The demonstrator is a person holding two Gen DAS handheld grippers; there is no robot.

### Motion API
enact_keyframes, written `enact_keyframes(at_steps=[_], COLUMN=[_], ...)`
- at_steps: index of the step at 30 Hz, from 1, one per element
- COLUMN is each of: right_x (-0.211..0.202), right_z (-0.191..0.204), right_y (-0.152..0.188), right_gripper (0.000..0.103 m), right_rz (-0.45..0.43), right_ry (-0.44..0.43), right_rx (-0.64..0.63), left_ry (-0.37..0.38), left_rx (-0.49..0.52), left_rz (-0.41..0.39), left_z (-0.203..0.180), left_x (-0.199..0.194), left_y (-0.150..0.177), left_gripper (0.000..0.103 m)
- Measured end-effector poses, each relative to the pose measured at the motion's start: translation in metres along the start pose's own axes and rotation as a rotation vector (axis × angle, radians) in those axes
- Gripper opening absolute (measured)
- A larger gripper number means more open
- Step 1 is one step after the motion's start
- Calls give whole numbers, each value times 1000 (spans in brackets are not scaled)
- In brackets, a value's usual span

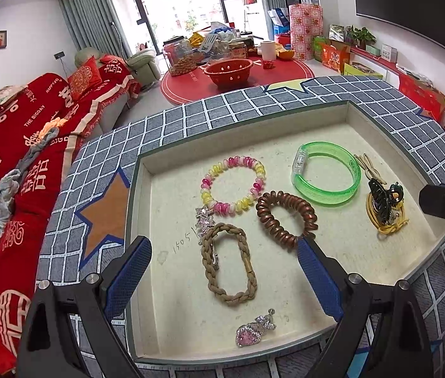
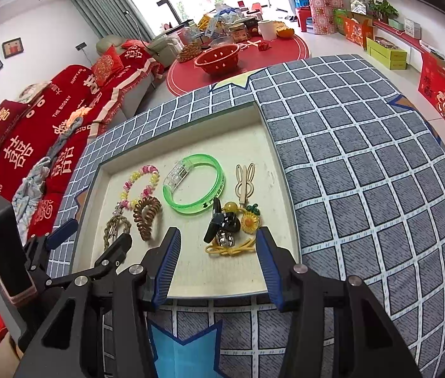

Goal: Organize jewelry
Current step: 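Lift both open tools up out of the tray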

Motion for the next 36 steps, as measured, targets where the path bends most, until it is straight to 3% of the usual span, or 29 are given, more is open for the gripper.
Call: enact_keyframes(at_steps=[10,13,16,18,29,36], right_x=[4,5,5,4,-9,-13], right_z=[6,7,9,10,19,19], right_y=[10,11,13,14,22,34], right_gripper=[58,74,75,84,87,87], right_rz=[41,53,60,58,11,30], right_ry=[13,17,18,18,69,105], right_rx=[-24,-33,-39,-40,-113,-123], left_ry=[-3,5,8,8,15,19], left_rx=[27,26,26,27,-6,-36], left_rz=[15,20,17,18,32,24], left_z=[-2,-2,-2,-2,4,9], left_x=[-7,-10,-15,-18,-29,-42], left_y=[9,12,15,16,31,41], left_gripper=[103,103,103,103,103,103])
Point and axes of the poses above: each gripper's, at about its wrist camera, not at the fingertips, and x roughly the way its jaws point, z to its left, y to its underside, the point moved 4 cm from there along x, roughly the way its jaws point, and after that the axes turned 1 degree about y, right-handed, at the moved point
